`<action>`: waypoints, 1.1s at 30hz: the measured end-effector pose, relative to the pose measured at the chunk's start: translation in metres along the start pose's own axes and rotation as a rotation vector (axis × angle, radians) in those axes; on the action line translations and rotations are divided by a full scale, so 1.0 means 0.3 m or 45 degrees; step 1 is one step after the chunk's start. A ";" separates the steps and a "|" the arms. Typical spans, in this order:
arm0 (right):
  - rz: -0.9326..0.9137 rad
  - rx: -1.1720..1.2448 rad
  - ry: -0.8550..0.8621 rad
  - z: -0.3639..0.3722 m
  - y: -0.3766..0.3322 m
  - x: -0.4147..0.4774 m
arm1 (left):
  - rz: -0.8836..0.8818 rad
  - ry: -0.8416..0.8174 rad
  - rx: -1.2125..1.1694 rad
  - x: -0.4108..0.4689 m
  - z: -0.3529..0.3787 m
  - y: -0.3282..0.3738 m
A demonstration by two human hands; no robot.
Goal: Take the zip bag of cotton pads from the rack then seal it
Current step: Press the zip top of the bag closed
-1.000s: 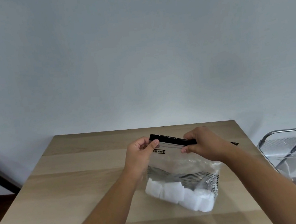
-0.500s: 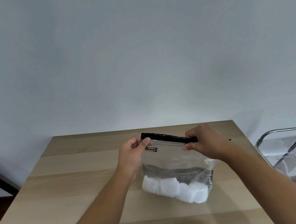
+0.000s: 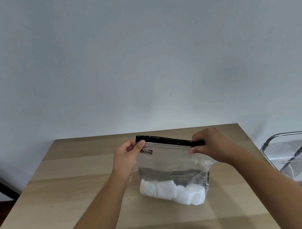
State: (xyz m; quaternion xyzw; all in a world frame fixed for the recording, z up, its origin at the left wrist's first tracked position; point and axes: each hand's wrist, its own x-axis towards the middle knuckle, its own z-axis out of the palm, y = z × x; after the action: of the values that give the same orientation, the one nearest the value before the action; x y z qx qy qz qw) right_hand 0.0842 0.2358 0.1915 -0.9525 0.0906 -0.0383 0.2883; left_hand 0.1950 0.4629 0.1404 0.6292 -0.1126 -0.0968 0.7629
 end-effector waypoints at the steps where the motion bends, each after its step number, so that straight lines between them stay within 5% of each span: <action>1: 0.015 0.002 -0.001 -0.006 0.003 -0.001 | -0.002 0.009 -0.005 0.004 -0.006 0.001; 23: 0.093 0.134 0.095 -0.024 0.040 -0.018 | -0.032 0.147 0.030 0.035 -0.082 0.014; 29: 0.027 -0.049 0.052 -0.055 -0.012 -0.020 | -0.067 0.025 0.064 -0.003 -0.018 0.075; 33: -0.138 0.093 0.045 -0.042 -0.118 0.017 | 0.020 -0.144 0.177 -0.050 0.077 0.116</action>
State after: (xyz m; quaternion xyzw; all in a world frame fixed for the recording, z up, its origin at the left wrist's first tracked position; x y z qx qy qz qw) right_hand 0.0931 0.2570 0.2217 -0.9440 0.0425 -0.0741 0.3188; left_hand 0.1740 0.4522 0.1780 0.6732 -0.1668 -0.1181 0.7107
